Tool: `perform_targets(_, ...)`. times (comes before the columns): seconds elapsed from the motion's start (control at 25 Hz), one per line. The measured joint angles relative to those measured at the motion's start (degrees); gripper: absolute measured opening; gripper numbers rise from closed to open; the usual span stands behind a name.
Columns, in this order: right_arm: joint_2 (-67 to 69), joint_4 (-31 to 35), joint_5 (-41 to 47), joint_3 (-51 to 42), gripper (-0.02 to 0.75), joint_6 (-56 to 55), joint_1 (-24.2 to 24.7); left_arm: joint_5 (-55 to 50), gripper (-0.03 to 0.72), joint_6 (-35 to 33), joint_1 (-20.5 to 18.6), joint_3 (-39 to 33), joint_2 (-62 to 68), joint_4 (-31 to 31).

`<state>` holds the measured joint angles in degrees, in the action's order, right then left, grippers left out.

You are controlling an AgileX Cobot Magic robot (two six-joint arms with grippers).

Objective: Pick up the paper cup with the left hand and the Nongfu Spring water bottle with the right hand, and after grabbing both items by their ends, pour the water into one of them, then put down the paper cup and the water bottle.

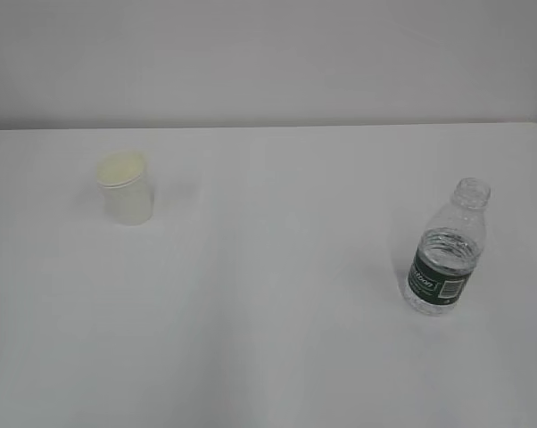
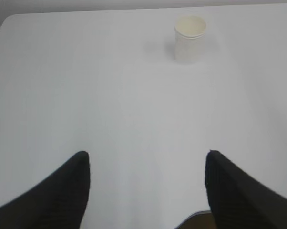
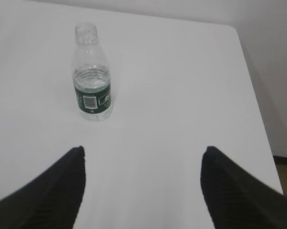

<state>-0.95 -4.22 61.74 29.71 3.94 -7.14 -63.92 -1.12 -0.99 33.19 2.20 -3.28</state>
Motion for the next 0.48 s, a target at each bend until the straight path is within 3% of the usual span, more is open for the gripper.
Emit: perform_targets(0.48, 3.8, 0.0, -8.1, 0.0, 0.573, 0.0, 0.0, 3.3, 0.556, 0.0, 0.0, 1.0, 8.8, 0.0)
